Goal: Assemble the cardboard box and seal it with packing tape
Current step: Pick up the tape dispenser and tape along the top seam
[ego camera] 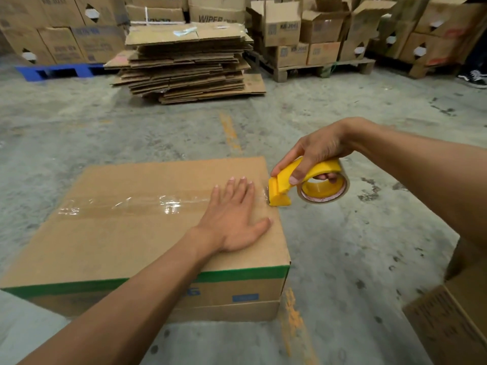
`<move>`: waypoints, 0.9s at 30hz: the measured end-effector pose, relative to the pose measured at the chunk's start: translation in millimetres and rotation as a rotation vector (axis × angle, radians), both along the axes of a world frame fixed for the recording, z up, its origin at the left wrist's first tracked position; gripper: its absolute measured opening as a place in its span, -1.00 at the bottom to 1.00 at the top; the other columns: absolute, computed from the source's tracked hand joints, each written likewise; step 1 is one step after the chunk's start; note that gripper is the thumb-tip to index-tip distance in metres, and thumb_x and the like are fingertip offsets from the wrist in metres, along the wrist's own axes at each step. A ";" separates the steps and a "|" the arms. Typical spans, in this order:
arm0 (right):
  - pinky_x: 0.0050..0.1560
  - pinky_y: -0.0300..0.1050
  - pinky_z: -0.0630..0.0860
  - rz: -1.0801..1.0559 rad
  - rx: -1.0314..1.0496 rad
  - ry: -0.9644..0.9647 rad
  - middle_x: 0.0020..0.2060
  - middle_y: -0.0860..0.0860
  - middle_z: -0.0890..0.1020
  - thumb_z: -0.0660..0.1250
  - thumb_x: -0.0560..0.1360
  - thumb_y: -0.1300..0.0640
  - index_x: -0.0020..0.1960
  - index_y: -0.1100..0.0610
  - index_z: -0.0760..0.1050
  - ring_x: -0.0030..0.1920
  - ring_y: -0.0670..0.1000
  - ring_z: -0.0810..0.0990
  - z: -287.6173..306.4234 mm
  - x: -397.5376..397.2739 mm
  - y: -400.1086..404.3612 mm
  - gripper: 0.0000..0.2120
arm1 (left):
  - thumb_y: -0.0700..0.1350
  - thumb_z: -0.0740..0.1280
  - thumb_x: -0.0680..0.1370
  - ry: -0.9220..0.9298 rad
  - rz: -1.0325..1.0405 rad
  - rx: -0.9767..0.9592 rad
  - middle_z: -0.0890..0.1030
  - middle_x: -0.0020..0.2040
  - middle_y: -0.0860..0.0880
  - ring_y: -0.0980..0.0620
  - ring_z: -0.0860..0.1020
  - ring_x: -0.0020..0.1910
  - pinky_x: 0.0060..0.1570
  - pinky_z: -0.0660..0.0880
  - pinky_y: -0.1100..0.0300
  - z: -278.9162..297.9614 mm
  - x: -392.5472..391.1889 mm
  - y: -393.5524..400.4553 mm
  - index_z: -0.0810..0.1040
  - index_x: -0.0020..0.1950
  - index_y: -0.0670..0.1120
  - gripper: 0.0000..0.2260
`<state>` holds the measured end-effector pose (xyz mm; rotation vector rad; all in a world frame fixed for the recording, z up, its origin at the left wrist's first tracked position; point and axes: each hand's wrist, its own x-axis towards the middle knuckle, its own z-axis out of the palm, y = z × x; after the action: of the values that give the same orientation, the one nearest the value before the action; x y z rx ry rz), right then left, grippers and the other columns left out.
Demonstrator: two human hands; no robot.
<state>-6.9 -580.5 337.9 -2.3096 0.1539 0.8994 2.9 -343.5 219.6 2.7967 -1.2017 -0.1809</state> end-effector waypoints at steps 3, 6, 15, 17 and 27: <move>-0.46 -0.15 0.55 -0.001 -0.003 -0.002 -0.38 0.00 0.61 0.49 0.43 0.12 0.28 -0.16 0.56 -0.47 0.00 0.50 0.7 -1.9 -1.2 -0.56 | 0.46 -0.02 0.46 0.032 0.005 -0.036 -0.18 0.60 -0.08 -0.04 -0.24 0.57 0.50 -0.20 -0.16 -5.0 -18.2 -33.1 -0.23 0.58 -0.13 -0.07; -0.44 -0.13 0.56 -0.013 0.036 0.003 -0.32 0.07 0.61 0.49 0.43 0.11 0.29 -0.17 0.54 -0.45 0.04 0.50 -0.5 -2.4 -5.9 -0.53 | 0.42 -0.01 0.43 -0.021 0.076 -0.037 -0.19 0.61 -0.05 -0.03 -0.22 0.57 0.50 -0.21 -0.13 -12.3 -13.9 -40.8 -0.20 0.59 -0.12 -0.07; -0.42 -0.14 0.57 -0.029 -0.085 0.016 -0.20 0.08 0.64 0.53 0.39 0.08 0.26 -0.21 0.56 -0.42 0.04 0.53 -1.3 -19.5 -21.4 -0.52 | 0.32 -0.02 0.46 -0.027 0.074 -0.024 -0.21 0.60 -0.04 -0.08 -0.23 0.57 0.50 -0.23 -0.13 -14.4 -14.4 -44.4 -0.19 0.59 -0.06 -0.18; -0.33 -0.17 0.57 0.068 -0.266 -0.009 -0.17 0.00 0.66 0.56 0.35 0.03 0.23 -0.21 0.57 -0.34 0.03 0.58 -21.8 -7.7 -8.9 -0.52 | 0.31 -0.03 0.47 -0.034 0.063 -0.019 -0.21 0.60 -0.04 -0.10 -0.24 0.57 0.49 -0.22 -0.15 -13.2 -13.6 -45.2 -0.20 0.59 -0.05 -0.20; 0.16 -0.08 0.49 0.244 -0.543 0.179 0.13 -0.12 0.55 0.51 0.31 -0.19 0.28 -0.25 0.53 0.10 -0.01 0.52 -151.7 -47.2 11.4 -0.46 | 0.27 -0.11 0.56 -0.066 -0.041 -0.062 -0.11 0.61 0.08 0.03 -0.16 0.58 0.48 -0.16 -0.22 -13.7 -22.0 -36.8 -0.10 0.60 -0.01 -0.33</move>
<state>-54.2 -569.1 186.2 -2.7848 0.2169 1.3189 -19.1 -380.3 206.0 2.7468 -1.2564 -0.0540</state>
